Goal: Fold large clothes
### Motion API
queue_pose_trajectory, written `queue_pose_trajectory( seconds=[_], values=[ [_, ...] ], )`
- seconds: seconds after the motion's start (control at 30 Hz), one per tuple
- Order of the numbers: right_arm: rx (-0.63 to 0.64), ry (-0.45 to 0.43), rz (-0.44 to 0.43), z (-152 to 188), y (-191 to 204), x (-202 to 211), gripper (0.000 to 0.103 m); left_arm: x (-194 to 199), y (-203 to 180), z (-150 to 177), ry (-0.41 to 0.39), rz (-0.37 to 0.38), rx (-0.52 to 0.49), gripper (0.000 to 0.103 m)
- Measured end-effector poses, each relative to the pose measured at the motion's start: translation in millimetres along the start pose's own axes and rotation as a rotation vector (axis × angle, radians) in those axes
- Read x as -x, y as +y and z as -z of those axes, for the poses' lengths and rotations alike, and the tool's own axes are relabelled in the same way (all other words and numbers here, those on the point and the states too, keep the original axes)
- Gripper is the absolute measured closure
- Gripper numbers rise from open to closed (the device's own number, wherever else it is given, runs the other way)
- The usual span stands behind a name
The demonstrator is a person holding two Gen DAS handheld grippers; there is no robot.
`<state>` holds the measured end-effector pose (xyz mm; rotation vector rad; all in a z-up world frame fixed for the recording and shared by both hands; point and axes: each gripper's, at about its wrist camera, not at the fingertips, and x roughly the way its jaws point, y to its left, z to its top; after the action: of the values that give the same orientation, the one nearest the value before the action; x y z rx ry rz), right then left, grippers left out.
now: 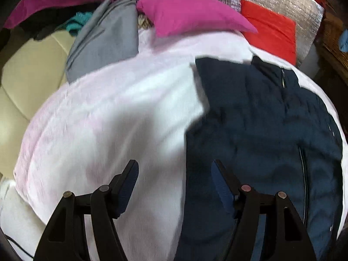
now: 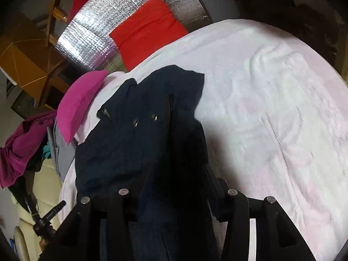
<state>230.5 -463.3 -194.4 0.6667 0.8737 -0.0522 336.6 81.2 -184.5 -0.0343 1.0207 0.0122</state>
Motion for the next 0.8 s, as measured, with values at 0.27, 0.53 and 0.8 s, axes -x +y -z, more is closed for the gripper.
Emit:
queue_pose_trajectory(
  seconds=[0.27,0.53,0.8],
  values=[
    [-0.003,0.036,-0.032,59.8,-24.0,52.0,0.049,29.0,7.6,79.3,0.076,0.076,-0.01,0.033],
    [-0.015,0.076,-0.048,103.8,-44.3,82.6,0.042,39.8,14.2,124.6,0.194,0.172,0.027,0.033],
    [-0.057,0.138,-0.054,127.7,-60.4,75.3,0.04,39.7,25.7,138.4,0.307,0.175,0.109,0.031]
  ],
)
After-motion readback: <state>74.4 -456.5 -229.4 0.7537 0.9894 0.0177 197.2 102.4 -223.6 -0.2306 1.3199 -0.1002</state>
